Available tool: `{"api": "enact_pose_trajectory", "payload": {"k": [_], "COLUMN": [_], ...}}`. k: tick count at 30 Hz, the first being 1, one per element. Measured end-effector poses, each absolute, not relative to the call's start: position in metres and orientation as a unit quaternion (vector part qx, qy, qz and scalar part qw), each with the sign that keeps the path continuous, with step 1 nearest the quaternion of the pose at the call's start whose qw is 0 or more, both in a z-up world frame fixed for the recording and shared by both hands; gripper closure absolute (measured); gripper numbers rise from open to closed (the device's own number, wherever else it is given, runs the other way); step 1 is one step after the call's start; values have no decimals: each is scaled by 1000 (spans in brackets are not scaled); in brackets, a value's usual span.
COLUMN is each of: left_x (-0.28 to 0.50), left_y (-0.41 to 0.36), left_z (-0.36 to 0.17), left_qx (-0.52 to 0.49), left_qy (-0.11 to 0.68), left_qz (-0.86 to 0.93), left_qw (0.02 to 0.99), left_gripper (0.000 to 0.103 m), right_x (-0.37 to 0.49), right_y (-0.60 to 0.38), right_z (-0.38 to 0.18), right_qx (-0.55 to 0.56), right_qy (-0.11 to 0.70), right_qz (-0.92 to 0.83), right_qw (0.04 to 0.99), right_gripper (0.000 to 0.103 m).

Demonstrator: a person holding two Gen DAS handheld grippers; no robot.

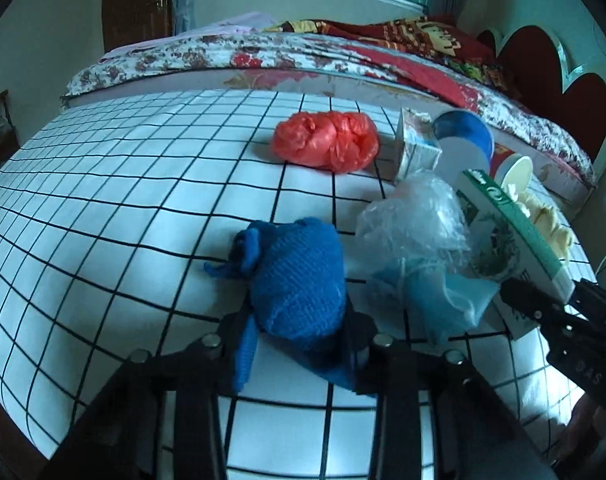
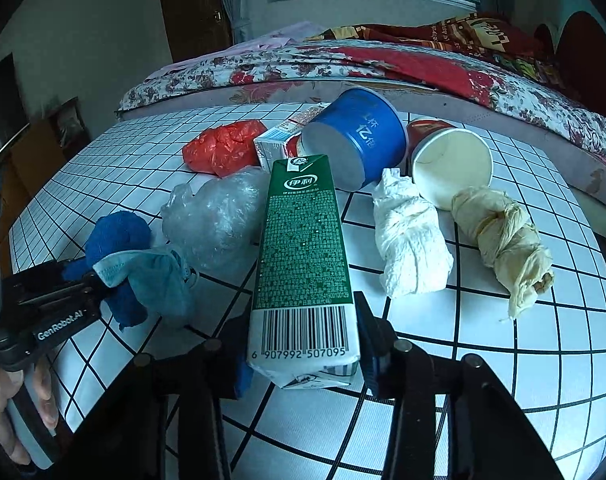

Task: Collect trash
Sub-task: 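Grasp the blue sock with left tool while right tool grasps green milk carton, then carry the blue sock and green carton in both tools over the bin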

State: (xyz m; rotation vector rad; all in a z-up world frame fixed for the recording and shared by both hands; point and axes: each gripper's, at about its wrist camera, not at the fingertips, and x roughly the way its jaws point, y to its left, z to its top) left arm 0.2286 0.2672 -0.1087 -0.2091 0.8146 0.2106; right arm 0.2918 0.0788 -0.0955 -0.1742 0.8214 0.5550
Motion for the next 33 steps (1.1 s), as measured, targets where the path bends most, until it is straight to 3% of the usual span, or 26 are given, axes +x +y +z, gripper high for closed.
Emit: {"api": "enact_pose_trajectory", "payload": {"k": [15, 33], "left_x": [168, 117], "left_y": [243, 141], "left_z": [-62, -18], "left_qx": [-66, -15], "left_qy": [340, 301], "left_qz": [115, 48], "left_qw": [931, 952], "left_gripper": [69, 69], "right_x": [242, 174], "right_y": [40, -48], "right_z": [-48, 2], "right_qx": [-58, -32], "right_qy": [341, 301], "right_qz": [271, 229], "right_qw": [898, 925], "right_gripper": [61, 61]}}
